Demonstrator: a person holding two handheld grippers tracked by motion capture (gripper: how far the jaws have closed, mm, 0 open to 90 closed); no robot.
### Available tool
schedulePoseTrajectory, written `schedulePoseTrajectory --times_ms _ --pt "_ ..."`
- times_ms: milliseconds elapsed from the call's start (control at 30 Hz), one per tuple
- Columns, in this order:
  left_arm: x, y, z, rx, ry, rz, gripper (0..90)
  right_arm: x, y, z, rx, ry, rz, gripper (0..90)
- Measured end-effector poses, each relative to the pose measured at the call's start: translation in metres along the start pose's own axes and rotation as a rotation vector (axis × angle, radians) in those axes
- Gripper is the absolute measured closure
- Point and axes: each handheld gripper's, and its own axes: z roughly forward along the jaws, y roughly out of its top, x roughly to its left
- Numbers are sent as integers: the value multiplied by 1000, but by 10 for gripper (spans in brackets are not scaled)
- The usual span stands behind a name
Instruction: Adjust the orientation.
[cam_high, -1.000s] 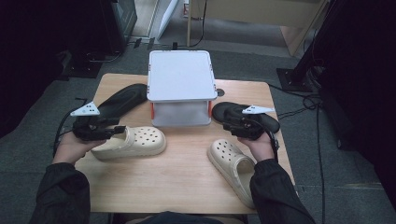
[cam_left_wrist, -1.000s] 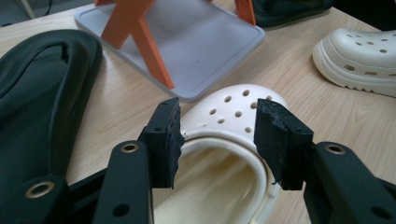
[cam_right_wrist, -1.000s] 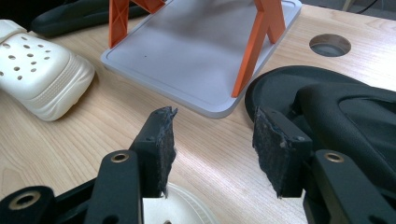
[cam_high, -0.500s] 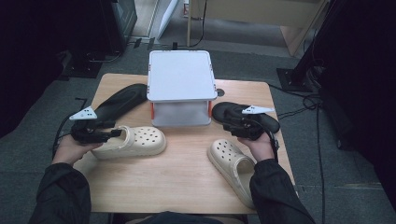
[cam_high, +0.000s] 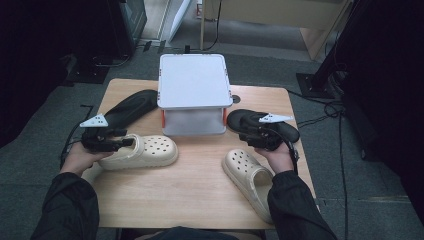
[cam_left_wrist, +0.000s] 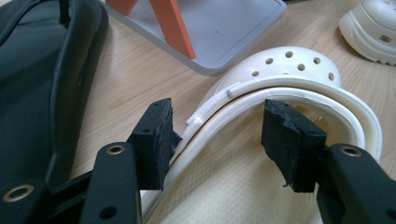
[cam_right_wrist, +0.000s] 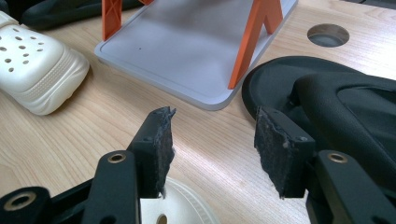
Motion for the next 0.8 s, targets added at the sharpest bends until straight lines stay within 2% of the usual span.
schedulePoseTrajectory --times_ms 100,167,367,467,667,800 --pt "1 0 0 3 17 0 403 0 -1 -1 0 0 2 470" --pt "3 0 0 7 13 -9 376 -1 -1 -2 1 -3 0 469" --pt "4 1 0 15 9 -8 366 -1 -4 -5 10 -11 7 467" --pt "4 0 -1 31 24 -12 369 -2 -5 -7 8 -11 12 467" --pt "5 0 11 62 8 -18 383 -2 -7 -7 8 -17 13 467" --pt "3 4 20 82 -8 9 428 -1 -8 -6 14 -15 10 467"
